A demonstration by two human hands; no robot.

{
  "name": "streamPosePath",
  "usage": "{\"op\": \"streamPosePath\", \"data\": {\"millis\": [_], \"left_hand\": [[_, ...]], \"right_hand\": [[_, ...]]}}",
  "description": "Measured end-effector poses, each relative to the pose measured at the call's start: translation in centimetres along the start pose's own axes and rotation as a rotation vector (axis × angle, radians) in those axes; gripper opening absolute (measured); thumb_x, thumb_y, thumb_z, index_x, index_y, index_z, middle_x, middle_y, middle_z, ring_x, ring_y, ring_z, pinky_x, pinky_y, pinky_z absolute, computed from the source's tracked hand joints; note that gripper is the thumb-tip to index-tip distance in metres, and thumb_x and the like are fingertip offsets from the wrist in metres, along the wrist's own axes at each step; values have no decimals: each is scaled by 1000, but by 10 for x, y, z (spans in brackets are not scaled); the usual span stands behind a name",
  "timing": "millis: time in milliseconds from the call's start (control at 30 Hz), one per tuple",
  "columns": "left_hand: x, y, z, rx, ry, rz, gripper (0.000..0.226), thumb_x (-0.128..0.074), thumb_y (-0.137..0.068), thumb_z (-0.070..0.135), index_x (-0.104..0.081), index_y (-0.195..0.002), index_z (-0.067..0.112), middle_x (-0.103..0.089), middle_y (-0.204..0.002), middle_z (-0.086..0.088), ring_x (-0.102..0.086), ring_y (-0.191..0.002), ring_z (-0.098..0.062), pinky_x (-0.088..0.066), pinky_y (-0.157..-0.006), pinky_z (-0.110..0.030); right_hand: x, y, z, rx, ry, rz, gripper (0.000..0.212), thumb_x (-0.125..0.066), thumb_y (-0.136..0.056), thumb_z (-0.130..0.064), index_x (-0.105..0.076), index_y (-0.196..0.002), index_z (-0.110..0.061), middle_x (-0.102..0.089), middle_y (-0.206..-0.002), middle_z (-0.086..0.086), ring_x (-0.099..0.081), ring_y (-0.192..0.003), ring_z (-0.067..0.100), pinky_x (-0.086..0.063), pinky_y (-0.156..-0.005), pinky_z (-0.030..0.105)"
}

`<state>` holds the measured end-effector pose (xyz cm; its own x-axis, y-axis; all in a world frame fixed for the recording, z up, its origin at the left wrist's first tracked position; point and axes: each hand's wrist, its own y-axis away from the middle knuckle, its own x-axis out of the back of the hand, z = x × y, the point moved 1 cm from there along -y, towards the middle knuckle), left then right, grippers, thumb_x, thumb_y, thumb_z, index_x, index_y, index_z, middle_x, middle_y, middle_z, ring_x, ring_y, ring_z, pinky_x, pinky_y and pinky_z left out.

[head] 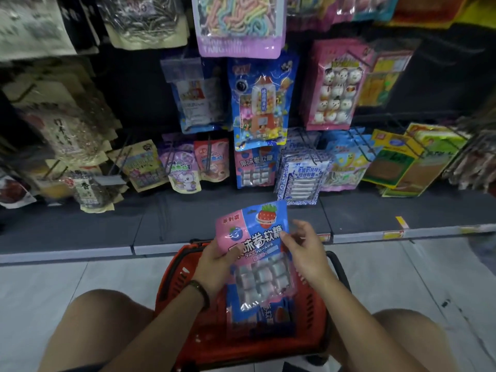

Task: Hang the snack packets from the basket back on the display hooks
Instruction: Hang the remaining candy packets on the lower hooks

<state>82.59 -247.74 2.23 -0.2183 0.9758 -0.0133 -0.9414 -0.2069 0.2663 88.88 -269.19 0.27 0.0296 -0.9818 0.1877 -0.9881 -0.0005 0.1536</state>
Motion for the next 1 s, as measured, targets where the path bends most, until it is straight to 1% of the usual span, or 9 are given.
{"op": "streamPosePath", "data": {"millis": [67,167,333,400,467,567,667,800,1000], "left_hand": [[1,-16,9,17,13,-14,19,-65,-98,7,-73,-114,13,-80,-107,-4,-76,-91,-16,-60,-72,-30],[2,-44,19,-7,-31,10,18,-66,-96,5,-74,-110,12,-80,-106,-5,-76,-102,-24,-61,-88,-38],[-2,-101,32,-12,-206,78,11,-71,-94,14,-76,-96,24,-80,-94,0,-76,-93,-27,-61,-84,-47],[-7,-127,33,-38,-288,117,7,-72,-94,25,-73,-93,32,-77,-89,5,-71,-80,-23,-57,-73,-38],[-14,-153,32,-44,-364,146,12,-71,-90,46,-72,-95,35,-73,-87,7,-65,-77,-19,-50,-71,-32],[-24,-188,29,-5,-390,174,20,-71,-89,50,-71,-99,33,-73,-91,4,-68,-86,-20,-55,-81,-36],[-29,-216,22,-35,-334,226,15,-74,-92,24,-69,-81,32,-72,-82,9,-70,-87,-23,-58,-87,-39],[-33,-241,7,-24,-160,165,8,-67,-98,23,-72,-93,27,-78,-97,3,-74,-91,-23,-59,-75,-38],[-49,-265,5,47,13,117,18,-61,-102,36,-70,-115,29,-74,-99,-1,-72,-60,-9,-59,-74,-40]], "right_hand": [[-3,-18,-10,36,-10,-55,16,-69,-102,-21,-67,-117,-15,-76,-103,7,-74,-86,19,-59,-64,23],[-9,-44,-17,81,-49,-98,12,-66,-104,-22,-71,-112,-16,-80,-103,7,-76,-86,24,-61,-69,39],[-14,-95,-17,82,-51,-68,11,-69,-102,-27,-74,-110,-21,-82,-100,1,-78,-92,19,-62,-78,45],[-14,-120,-10,108,39,-41,48,-69,-92,-63,-71,-107,-17,-78,-98,10,-76,-92,31,-61,-80,59],[-13,-147,3,117,113,-30,72,-62,-86,-79,-66,-107,-10,-71,-99,22,-70,-92,42,-56,-80,63],[-15,-175,0,89,141,15,44,-65,-96,-56,-66,-102,-13,-72,-91,20,-73,-83,36,-56,-76,57],[-24,-194,6,40,44,9,33,-67,-102,-38,-66,-106,-5,-73,-94,25,-78,-72,20,-61,-73,59],[-36,-214,27,-6,-51,33,37,-64,-103,-41,-66,-106,-4,-75,-98,20,-78,-75,22,-64,-75,58],[-35,-235,14,-74,-262,77,20,-64,-104,-39,-61,-95,-21,-66,-90,3,-73,-79,22,-62,-74,39]]}}
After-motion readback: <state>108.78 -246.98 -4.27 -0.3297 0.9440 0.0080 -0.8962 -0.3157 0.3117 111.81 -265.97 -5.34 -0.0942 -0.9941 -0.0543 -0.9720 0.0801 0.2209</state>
